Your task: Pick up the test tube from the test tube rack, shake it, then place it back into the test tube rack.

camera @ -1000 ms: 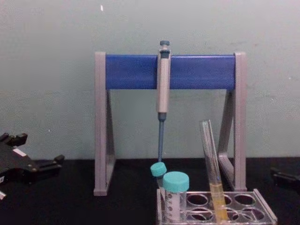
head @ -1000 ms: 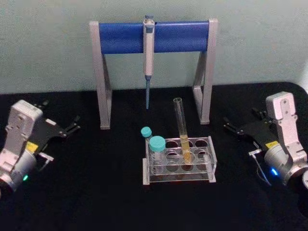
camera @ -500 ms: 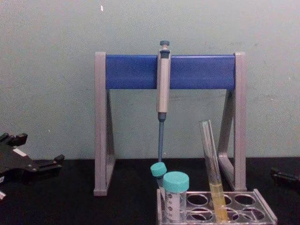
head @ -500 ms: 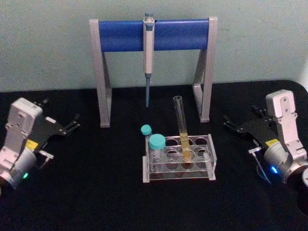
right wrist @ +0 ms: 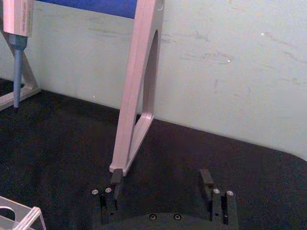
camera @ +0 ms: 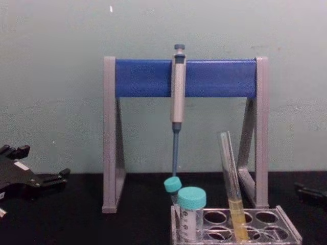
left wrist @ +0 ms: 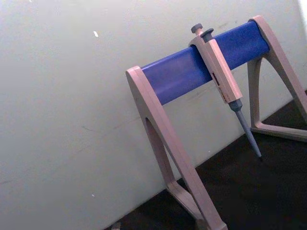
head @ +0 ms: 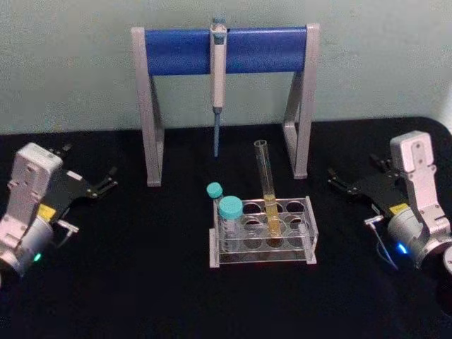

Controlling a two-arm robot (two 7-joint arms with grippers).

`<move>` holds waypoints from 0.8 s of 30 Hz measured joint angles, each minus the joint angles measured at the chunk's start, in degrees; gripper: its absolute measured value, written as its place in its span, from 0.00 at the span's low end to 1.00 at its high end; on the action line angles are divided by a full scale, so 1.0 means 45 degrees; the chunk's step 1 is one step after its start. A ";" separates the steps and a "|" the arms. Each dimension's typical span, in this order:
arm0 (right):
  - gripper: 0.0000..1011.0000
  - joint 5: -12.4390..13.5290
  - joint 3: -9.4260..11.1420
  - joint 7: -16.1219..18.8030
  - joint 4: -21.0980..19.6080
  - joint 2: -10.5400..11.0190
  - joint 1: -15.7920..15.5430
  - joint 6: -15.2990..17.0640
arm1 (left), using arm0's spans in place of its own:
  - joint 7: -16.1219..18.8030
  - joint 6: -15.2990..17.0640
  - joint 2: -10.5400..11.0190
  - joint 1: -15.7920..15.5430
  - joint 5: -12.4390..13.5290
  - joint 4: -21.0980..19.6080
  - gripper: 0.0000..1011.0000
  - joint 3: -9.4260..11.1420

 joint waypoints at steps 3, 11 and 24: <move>0.99 0.0000 0.0000 0.0001 0.0000 0.0000 0.0000 0.0000 | 0.0001 0.0000 0.0000 0.0001 0.0000 0.0000 0.99 0.0000; 0.99 0.0000 0.0000 0.0001 0.0000 0.0000 0.0000 0.0000 | 0.0001 0.0000 0.0000 0.0001 0.0000 -0.0001 0.99 0.0000; 0.99 0.0000 0.0000 0.0001 0.0000 0.0000 0.0000 0.0000 | 0.0001 0.0000 0.0000 0.0001 0.0000 0.0000 0.99 0.0000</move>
